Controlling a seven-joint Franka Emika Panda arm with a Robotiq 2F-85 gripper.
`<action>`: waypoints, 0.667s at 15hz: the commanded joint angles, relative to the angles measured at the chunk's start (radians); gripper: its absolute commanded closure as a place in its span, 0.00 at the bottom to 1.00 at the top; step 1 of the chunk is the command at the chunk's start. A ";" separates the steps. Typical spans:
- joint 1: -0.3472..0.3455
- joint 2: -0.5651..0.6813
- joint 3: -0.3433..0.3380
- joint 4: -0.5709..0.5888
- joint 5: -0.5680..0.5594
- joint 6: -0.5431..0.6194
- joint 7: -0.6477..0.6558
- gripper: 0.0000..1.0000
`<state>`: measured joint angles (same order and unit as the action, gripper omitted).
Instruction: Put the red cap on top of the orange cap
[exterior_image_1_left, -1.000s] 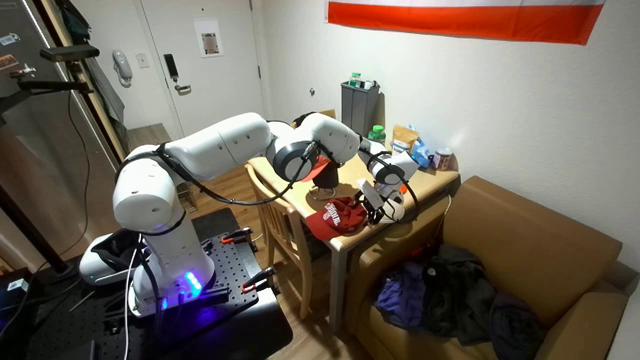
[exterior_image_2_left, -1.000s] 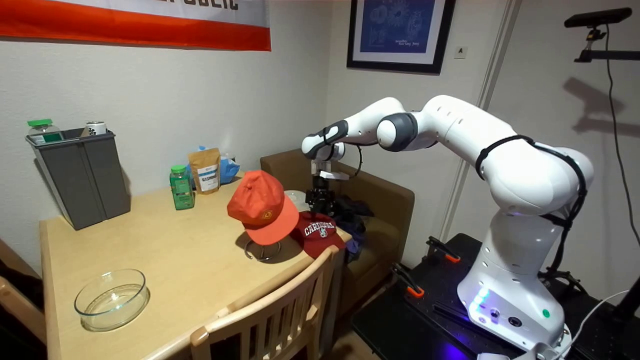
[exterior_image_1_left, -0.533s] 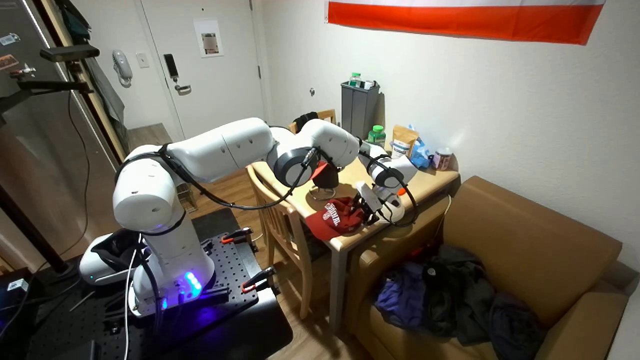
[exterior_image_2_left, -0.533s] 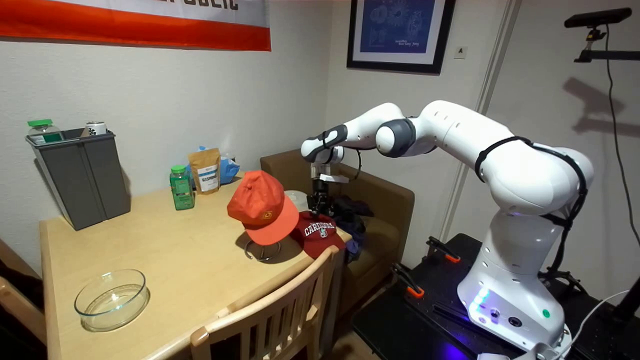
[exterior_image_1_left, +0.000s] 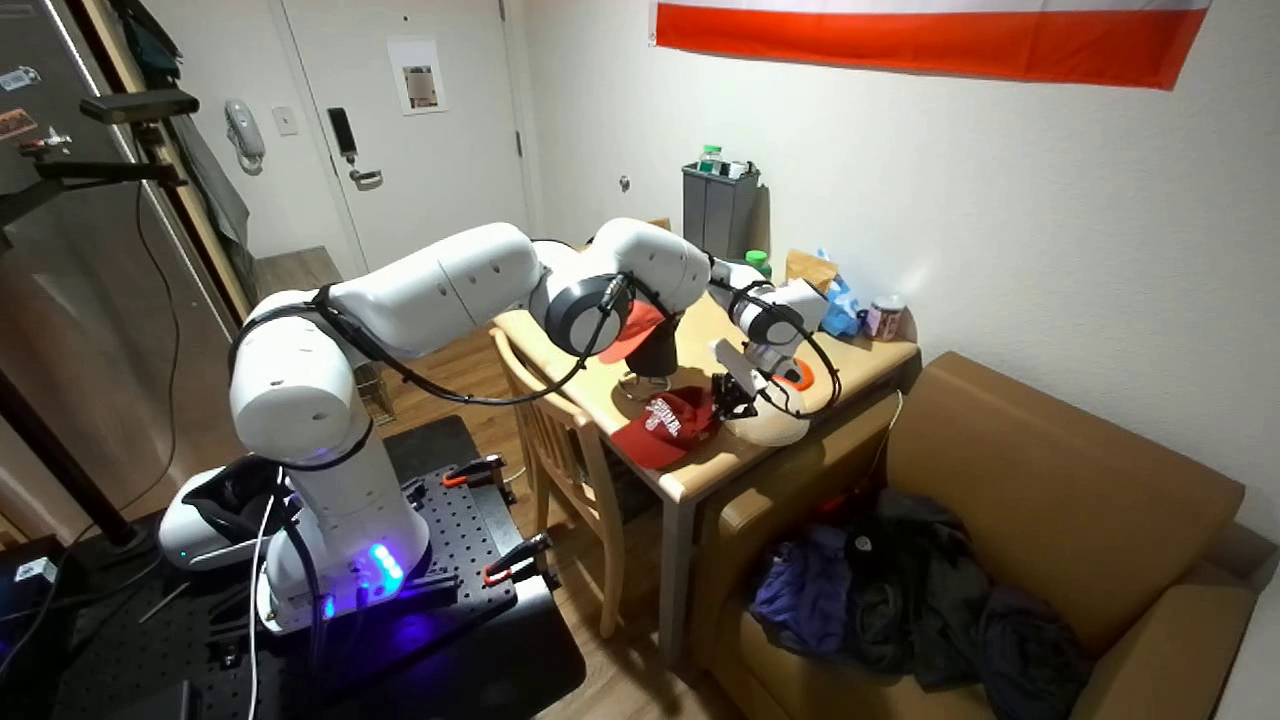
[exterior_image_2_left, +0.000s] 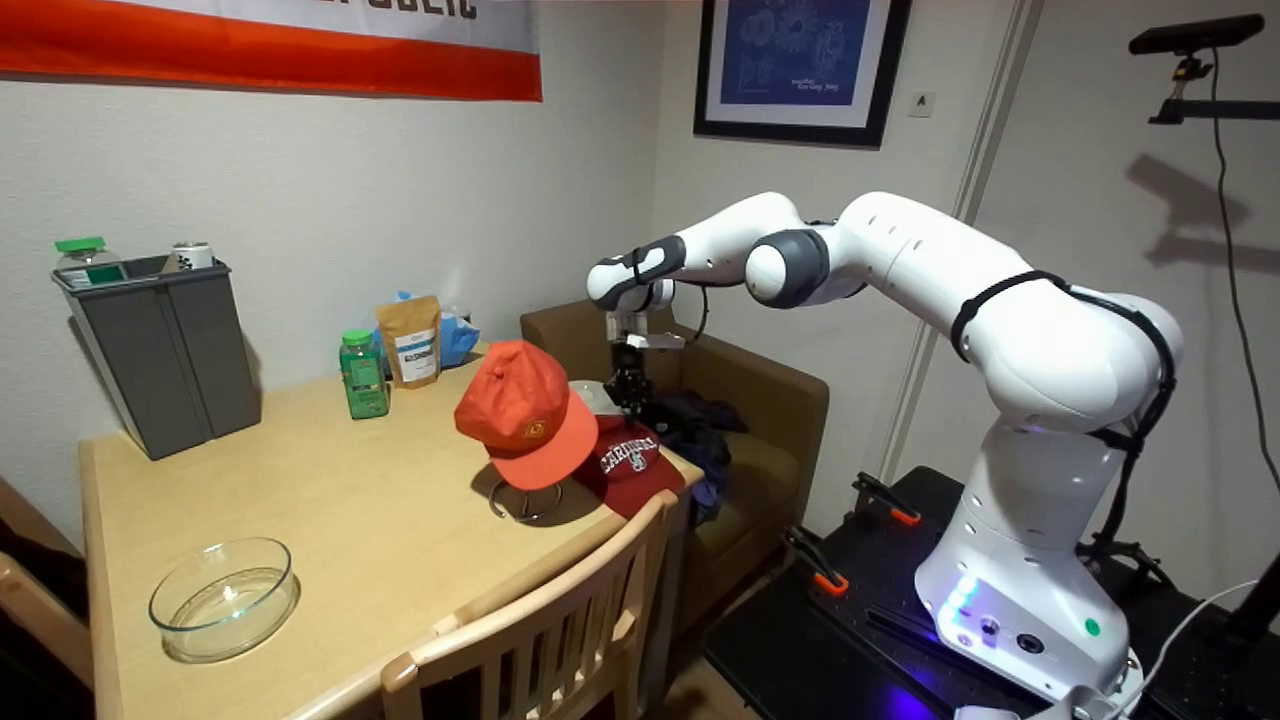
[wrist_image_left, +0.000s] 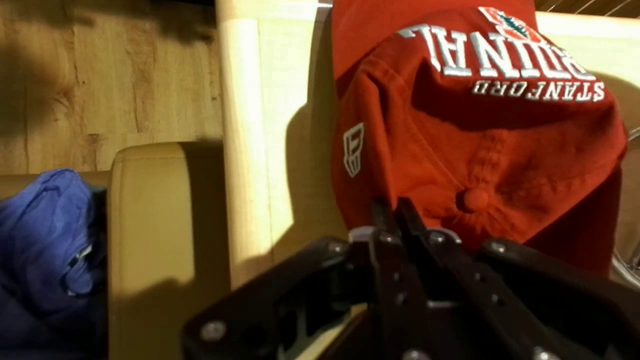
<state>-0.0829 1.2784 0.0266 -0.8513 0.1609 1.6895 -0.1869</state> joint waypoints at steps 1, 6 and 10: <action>0.036 -0.052 -0.027 -0.016 -0.037 -0.034 0.034 1.00; 0.077 -0.100 -0.060 -0.053 -0.077 -0.065 0.045 0.99; 0.136 -0.159 -0.113 -0.097 -0.157 -0.155 0.094 0.99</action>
<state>0.0061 1.2080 -0.0429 -0.8609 0.0586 1.6021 -0.1482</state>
